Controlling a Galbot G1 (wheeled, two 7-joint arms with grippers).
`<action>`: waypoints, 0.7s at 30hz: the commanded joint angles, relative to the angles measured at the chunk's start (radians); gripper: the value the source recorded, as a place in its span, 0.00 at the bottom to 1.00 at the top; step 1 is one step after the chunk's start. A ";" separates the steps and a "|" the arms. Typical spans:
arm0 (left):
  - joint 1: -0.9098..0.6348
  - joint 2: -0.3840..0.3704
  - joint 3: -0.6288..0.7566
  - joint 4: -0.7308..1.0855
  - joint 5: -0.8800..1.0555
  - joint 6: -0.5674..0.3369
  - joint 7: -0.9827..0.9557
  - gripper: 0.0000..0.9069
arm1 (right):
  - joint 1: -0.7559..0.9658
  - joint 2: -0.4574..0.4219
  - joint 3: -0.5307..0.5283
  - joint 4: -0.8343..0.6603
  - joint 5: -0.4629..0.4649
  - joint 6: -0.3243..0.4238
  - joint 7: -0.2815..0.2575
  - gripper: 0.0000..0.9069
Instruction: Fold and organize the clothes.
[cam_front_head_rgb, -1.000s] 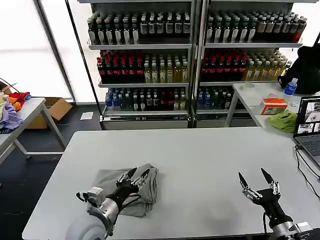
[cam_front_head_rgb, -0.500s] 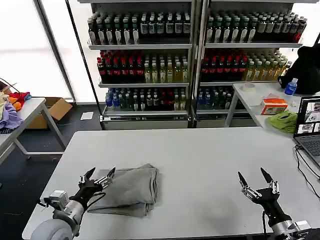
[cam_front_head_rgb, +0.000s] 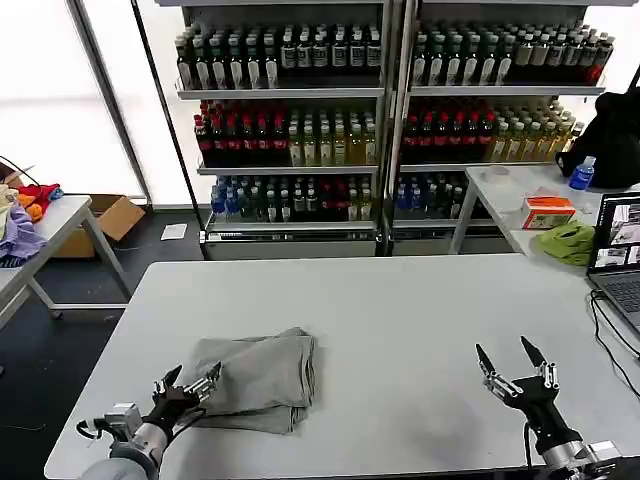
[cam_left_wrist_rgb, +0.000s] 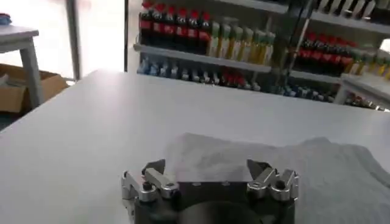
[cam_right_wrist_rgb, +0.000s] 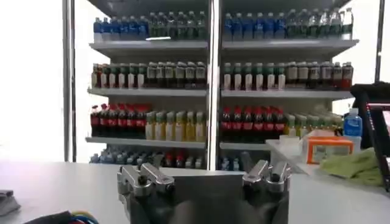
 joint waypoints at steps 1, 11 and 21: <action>-0.006 -0.029 0.022 0.067 0.023 -0.003 0.004 0.83 | -0.001 0.001 0.001 -0.001 0.000 0.001 0.000 1.00; -0.001 -0.037 0.016 0.077 0.008 -0.029 -0.001 0.00 | -0.005 0.006 0.004 0.007 0.001 0.004 -0.001 1.00; 0.018 -0.079 0.007 0.028 0.021 -0.064 -0.006 0.00 | -0.005 0.010 0.006 0.010 0.004 0.006 -0.001 1.00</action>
